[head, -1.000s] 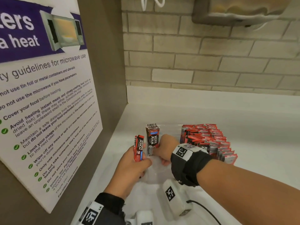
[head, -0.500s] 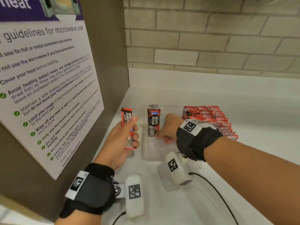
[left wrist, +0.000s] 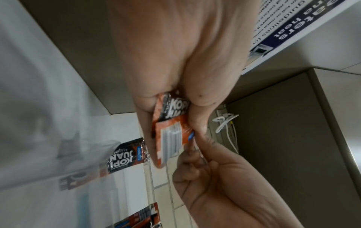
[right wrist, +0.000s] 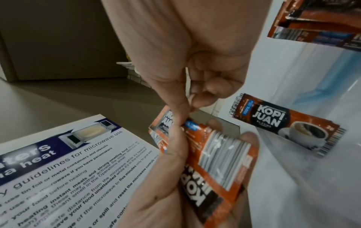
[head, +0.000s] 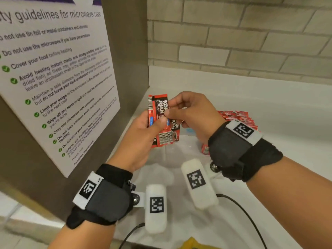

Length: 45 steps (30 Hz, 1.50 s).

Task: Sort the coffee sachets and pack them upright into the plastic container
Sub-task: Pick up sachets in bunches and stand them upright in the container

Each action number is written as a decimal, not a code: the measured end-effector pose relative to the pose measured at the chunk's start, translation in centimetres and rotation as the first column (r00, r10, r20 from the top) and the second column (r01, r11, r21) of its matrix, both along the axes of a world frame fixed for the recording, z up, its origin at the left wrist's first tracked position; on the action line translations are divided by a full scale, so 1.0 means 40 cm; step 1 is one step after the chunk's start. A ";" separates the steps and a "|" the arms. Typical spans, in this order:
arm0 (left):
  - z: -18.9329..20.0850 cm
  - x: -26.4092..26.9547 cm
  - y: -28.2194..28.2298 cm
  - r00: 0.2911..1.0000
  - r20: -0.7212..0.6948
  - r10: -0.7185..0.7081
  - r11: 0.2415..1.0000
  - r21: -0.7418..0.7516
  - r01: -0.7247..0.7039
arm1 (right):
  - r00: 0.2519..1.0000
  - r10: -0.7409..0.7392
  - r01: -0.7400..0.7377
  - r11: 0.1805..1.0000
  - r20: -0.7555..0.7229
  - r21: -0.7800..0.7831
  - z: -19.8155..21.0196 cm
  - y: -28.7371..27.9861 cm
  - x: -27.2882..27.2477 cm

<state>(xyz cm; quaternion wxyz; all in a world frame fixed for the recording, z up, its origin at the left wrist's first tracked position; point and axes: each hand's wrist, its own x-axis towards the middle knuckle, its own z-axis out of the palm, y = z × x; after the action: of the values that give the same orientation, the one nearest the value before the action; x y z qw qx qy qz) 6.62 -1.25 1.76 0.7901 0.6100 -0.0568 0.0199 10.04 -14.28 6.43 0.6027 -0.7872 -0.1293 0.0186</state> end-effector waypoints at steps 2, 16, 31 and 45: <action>-0.001 0.003 -0.002 0.999 0.000 0.045 0.999 -0.008 -0.045 | 1.000 -0.012 0.011 0.997 0.014 0.071 0.007 -0.007 0.006; 0.014 -0.004 -0.032 0.994 -0.061 0.089 0.952 -0.287 -0.103 | 0.724 0.144 -0.012 0.980 0.675 -0.197 -0.073 -0.043 0.040; 0.064 0.063 0.038 0.925 0.236 0.299 0.908 0.228 -0.352 | 0.985 -0.012 0.087 0.898 0.174 -0.430 -0.020 -0.056 0.067; -0.100 0.029 -0.032 0.972 -0.224 0.076 0.962 0.274 -0.012 | 0.942 -0.181 0.050 0.910 -0.284 -0.412 -0.150 -0.028 0.124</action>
<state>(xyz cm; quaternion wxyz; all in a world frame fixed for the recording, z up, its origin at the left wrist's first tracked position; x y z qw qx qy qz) 7.78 -2.54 -2.22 0.6999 0.7114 0.0475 -0.0421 14.98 -15.40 0.42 0.4422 -0.8865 0.0228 0.1344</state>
